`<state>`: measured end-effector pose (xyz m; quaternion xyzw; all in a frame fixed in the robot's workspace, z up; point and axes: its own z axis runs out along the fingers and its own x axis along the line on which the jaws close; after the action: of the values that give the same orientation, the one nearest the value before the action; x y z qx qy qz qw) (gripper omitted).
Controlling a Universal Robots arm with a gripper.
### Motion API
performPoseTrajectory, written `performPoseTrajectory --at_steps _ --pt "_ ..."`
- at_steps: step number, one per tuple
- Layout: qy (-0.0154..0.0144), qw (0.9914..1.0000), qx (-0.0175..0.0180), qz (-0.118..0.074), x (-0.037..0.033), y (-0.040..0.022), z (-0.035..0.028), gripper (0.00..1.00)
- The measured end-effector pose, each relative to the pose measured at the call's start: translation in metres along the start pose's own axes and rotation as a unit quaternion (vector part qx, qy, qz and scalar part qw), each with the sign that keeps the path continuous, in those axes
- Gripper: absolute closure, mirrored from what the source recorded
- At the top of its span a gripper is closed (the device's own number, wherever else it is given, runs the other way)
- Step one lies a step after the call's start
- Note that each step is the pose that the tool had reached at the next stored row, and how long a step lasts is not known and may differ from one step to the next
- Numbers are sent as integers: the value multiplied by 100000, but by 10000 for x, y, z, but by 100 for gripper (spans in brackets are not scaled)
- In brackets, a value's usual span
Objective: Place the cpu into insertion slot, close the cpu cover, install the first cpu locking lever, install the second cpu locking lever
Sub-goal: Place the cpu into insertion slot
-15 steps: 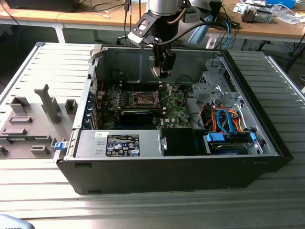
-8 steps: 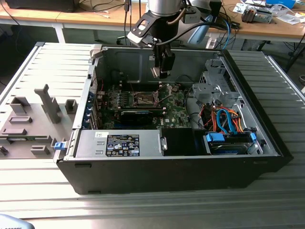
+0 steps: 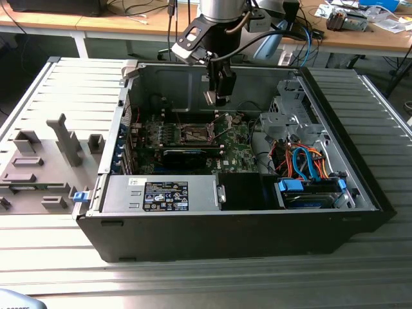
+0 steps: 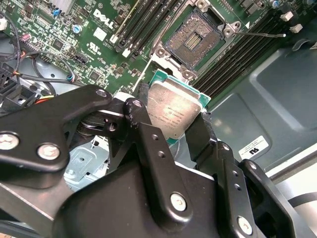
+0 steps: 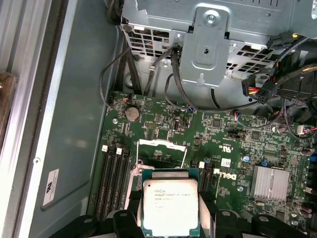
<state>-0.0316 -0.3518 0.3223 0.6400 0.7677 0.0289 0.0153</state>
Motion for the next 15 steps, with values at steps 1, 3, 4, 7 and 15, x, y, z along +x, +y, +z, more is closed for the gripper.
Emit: performPoseTrajectory --at_steps 1,3,4,7,15 --pt "-10 100000 2 71 0 0 1 45" --pt "-14 100000 3 147 0 0 3 45" --pt "-13 100000 1 176 0 0 3 45" --pt "-19 100000 -1 208 0 0 5 45" --pt "-14 100000 -3 212 0 -2 23 45"
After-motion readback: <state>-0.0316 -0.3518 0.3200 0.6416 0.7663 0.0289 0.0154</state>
